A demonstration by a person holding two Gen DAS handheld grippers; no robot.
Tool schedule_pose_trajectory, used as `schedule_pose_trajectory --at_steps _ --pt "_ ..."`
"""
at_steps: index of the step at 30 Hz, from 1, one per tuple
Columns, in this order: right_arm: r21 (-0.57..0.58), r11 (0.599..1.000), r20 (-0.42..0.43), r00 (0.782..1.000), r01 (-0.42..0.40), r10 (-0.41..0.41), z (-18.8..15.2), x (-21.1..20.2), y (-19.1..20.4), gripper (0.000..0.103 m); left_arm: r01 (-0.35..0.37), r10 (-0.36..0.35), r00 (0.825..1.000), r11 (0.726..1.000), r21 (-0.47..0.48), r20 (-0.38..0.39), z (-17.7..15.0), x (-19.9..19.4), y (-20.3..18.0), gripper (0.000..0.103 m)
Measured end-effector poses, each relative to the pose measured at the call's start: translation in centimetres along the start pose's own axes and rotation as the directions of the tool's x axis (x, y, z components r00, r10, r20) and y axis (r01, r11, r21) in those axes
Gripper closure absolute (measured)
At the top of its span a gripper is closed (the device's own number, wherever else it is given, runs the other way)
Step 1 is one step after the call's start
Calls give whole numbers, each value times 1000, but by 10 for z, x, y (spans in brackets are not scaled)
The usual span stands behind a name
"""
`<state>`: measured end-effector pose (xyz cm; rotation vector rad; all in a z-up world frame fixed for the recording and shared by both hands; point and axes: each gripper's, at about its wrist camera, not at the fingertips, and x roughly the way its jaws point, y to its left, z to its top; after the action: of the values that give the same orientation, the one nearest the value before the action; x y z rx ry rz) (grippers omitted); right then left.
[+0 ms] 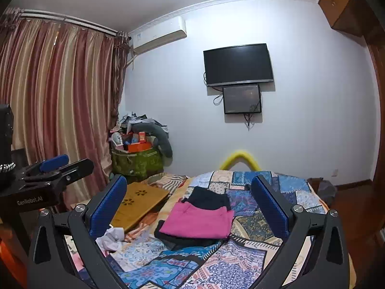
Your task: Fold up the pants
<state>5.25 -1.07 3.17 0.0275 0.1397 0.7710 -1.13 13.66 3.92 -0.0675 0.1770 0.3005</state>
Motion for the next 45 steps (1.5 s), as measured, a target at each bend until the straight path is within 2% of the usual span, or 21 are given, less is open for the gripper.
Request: schedule_pose_trajectory --at_steps 27,45 --pt "25 1000 -48 999 18 -17 -8 -3 -5 0 -6 5 999 1000 -8 -41 -12 15 3 0" --pt "31 999 -49 999 26 -25 -8 -5 -8 0 37 -37 998 999 -6 -49 -15 19 5 0"
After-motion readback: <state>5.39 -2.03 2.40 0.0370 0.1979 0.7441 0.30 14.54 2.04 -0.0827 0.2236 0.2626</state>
